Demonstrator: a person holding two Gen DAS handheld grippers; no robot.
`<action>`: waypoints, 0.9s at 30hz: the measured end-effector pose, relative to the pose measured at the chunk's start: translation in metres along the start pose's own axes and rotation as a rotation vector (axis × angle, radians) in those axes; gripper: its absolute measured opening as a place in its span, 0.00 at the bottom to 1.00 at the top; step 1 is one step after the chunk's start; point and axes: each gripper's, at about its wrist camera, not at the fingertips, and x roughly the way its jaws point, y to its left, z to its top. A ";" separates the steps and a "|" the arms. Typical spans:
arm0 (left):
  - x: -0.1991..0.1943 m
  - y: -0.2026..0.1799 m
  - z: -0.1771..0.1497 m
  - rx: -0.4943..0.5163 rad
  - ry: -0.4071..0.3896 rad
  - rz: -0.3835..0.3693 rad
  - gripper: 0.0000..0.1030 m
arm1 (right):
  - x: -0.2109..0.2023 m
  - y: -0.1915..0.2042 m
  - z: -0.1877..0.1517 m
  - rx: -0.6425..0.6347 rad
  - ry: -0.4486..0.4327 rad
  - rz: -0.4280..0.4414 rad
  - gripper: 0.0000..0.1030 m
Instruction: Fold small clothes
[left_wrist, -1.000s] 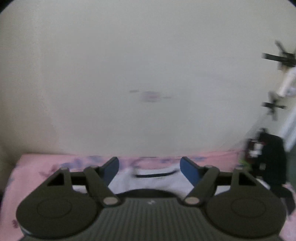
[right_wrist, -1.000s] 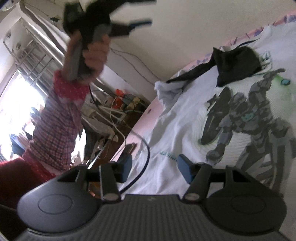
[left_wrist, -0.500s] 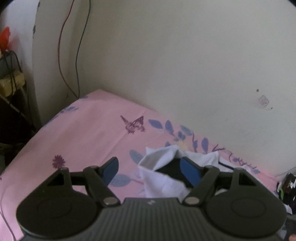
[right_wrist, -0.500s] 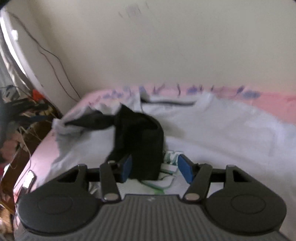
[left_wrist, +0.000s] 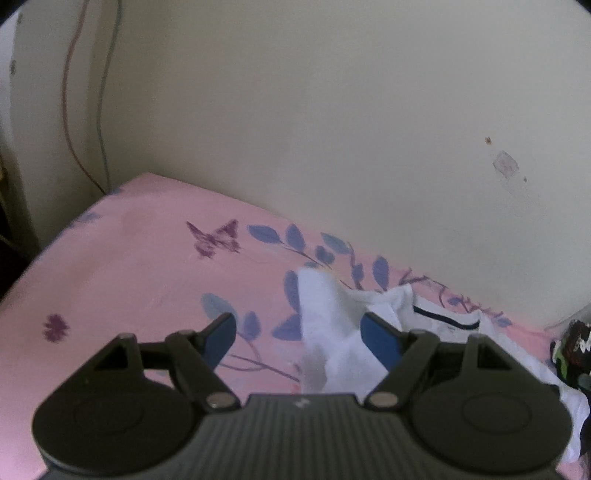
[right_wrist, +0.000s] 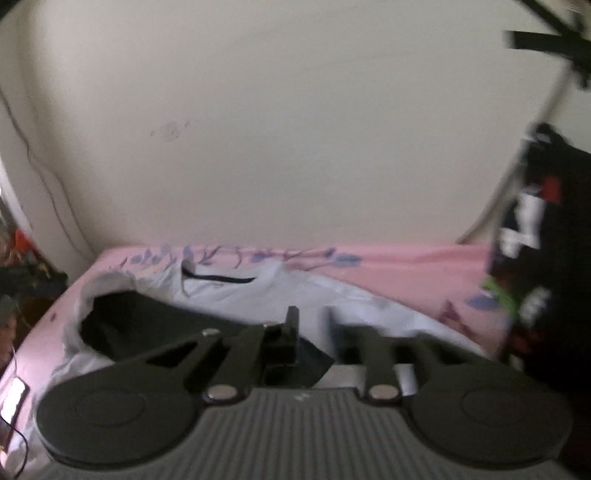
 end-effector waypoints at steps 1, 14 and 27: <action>0.003 -0.004 -0.003 0.003 0.003 -0.010 0.72 | -0.011 -0.005 -0.005 0.015 -0.008 0.010 0.31; 0.061 -0.056 -0.053 0.263 0.060 0.166 0.58 | -0.185 -0.081 -0.099 0.350 -0.243 -0.235 0.41; 0.002 -0.067 -0.066 -0.038 -0.146 -0.099 0.99 | -0.184 -0.167 -0.161 0.904 -0.332 -0.161 0.47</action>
